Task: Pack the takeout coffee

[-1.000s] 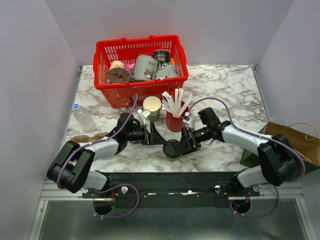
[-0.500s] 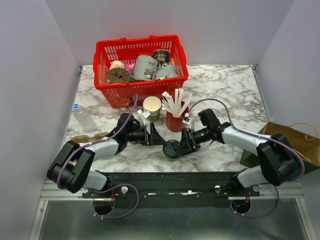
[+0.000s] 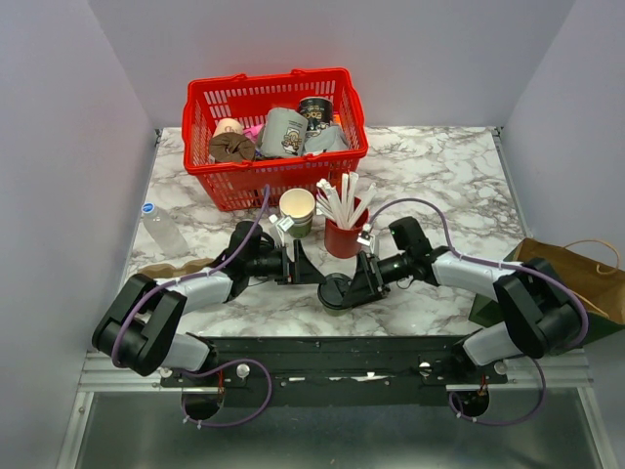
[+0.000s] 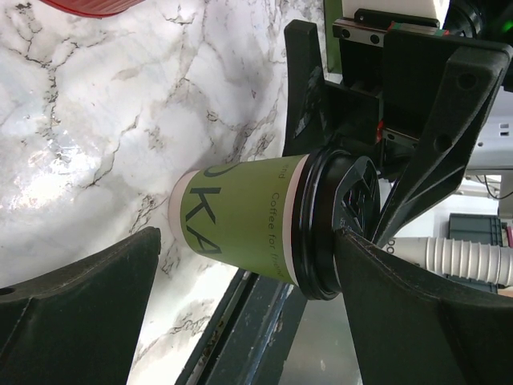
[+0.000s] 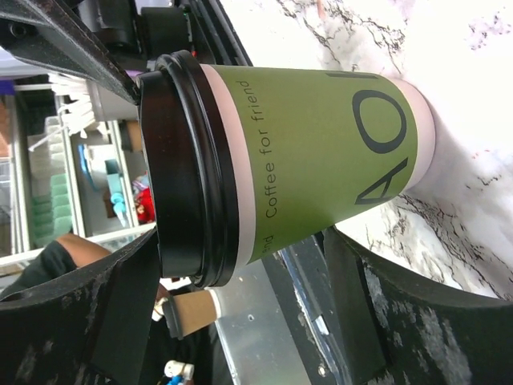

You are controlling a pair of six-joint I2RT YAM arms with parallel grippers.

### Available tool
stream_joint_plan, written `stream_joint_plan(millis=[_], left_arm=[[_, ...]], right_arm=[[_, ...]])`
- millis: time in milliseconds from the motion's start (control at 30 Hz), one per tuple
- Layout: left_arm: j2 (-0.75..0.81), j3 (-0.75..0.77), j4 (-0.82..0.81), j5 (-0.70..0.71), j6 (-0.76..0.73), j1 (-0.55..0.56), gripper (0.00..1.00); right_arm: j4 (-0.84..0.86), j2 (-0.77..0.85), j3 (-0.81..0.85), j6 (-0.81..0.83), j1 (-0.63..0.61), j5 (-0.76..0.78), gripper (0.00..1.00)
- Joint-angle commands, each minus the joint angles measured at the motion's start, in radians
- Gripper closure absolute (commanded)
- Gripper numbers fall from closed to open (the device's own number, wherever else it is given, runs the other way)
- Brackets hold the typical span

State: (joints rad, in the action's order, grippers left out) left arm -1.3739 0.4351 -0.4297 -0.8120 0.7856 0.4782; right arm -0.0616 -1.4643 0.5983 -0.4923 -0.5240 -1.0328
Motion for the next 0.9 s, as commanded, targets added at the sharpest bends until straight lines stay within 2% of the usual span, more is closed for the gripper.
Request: stream_joint_plan(millis=[0,167,400,600,867], left_arm=[[-0.008,-0.001,0.003,0.042,-0.025,0.005,0.05],[0.039,0.007,-0.064,-0.019,0.021,0.004,0.05],[0.072,0.024,-0.092,-0.047,0.06,0.005,0.04],[0.093,-0.004,-0.017,-0.067,0.029,0.005,0.04],[0.096,-0.055,-0.057,-0.078,0.032,0.022,0.04]], right_arm=[[0.02,-0.002,-0.014,0.063,-0.007,0.048,0.11],[-0.059,0.085,0.044,0.11,-0.002,0.048,0.03],[-0.178,0.14,0.081,0.155,0.009,0.036,0.01],[-0.188,0.044,0.109,0.132,0.067,0.048,0.01],[-0.138,-0.062,0.12,0.107,0.085,-0.015,0.04]])
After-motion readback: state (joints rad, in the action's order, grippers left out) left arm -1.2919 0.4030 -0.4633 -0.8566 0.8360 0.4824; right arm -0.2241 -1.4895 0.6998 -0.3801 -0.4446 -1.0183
